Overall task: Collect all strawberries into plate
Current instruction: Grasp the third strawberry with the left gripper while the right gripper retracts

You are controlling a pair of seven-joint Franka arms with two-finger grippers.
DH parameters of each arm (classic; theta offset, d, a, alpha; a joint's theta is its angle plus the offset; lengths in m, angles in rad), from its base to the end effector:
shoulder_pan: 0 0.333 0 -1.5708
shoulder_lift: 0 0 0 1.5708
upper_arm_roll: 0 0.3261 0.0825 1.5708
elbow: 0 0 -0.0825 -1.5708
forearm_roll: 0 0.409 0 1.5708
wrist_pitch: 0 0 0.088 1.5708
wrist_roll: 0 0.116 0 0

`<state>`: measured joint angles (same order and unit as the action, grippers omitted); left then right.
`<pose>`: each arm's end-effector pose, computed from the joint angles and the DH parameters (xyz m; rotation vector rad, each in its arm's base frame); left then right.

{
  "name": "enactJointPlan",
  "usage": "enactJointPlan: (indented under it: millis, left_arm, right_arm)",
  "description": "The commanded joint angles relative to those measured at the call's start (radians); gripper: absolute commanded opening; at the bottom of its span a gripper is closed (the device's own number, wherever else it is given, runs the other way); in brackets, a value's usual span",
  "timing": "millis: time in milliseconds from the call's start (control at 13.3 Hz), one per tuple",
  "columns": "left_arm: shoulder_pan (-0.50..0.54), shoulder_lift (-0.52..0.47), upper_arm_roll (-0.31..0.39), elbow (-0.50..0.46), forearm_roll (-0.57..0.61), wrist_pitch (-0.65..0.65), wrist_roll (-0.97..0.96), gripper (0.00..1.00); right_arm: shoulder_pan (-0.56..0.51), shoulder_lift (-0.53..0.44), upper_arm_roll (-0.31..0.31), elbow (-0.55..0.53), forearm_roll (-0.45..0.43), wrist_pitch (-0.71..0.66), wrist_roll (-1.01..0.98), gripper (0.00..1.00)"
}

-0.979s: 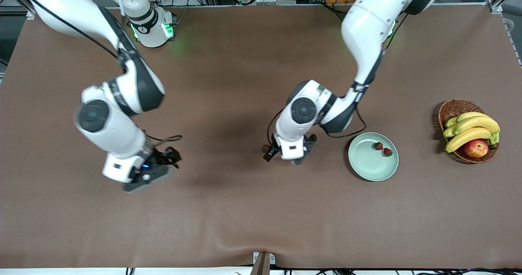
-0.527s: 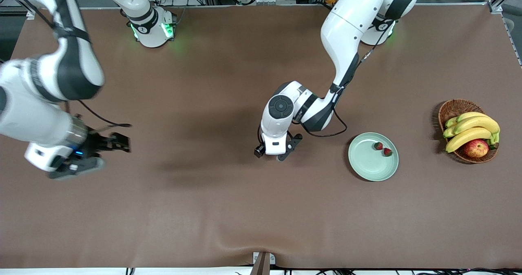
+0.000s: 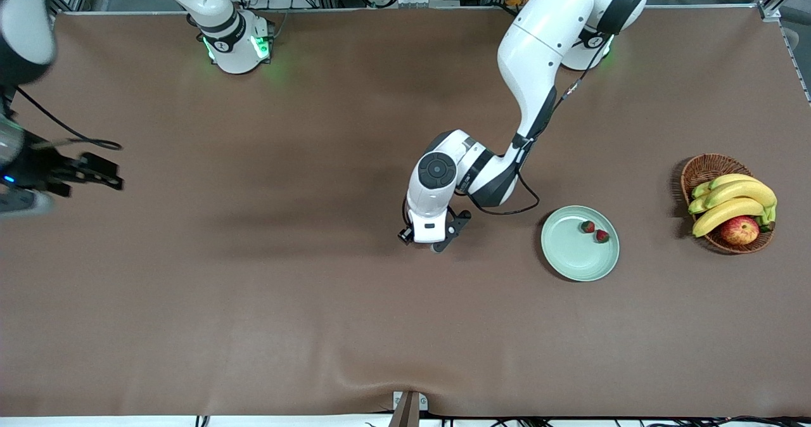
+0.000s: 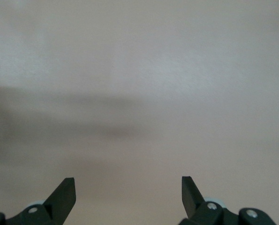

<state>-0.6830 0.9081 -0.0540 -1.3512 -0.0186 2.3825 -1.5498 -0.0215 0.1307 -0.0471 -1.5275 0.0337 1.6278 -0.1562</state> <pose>0.5819 -0.5162 0.1688 2.7391 1.2379 0.0024 0.6222 -0.0373 0.5736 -3.1078 -0.1329 0.0420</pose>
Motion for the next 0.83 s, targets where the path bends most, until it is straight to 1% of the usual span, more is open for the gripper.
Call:
enactJointPlan:
  millis: [0, 151, 301, 377, 602, 678, 753]
  left_arm:
    - [-0.007, 0.026, 0.006, 0.032, 0.023, 0.039, 0.004, 0.59]
    - [-0.007, 0.029, 0.006, 0.032, 0.023, 0.049, 0.007, 0.49]
    - [-0.007, 0.031, 0.006, 0.03, 0.022, 0.049, 0.007, 0.43]
    - [-0.007, 0.031, 0.006, 0.029, 0.022, 0.049, 0.007, 0.38]
    - [-0.003, 0.011, 0.006, 0.024, 0.026, 0.047, 0.04, 0.04]
    - [0.008, -0.023, 0.006, 0.021, 0.028, 0.038, 0.043, 0.0]
    - [0.029, -0.056, 0.006, 0.006, 0.029, 0.014, 0.046, 0.0]
  right_arm:
    - [-0.012, -0.075, -0.022, -0.022, 0.018, -0.063, 0.004, 1.0]
    - [-0.028, -0.1, -0.022, -0.02, 0.017, -0.121, 0.042, 1.0]
    - [-0.035, -0.126, -0.017, -0.022, 0.02, -0.164, 0.114, 1.0]
    - [-0.035, -0.129, -0.011, -0.022, 0.02, -0.183, 0.142, 1.0]
    - [-0.035, -0.14, -0.007, -0.025, 0.02, -0.198, 0.161, 1.0]
    - [-0.034, -0.148, -0.005, -0.028, 0.02, -0.2, 0.159, 1.0]
    - [-0.029, -0.152, -0.007, -0.031, 0.02, -0.201, 0.156, 1.0]
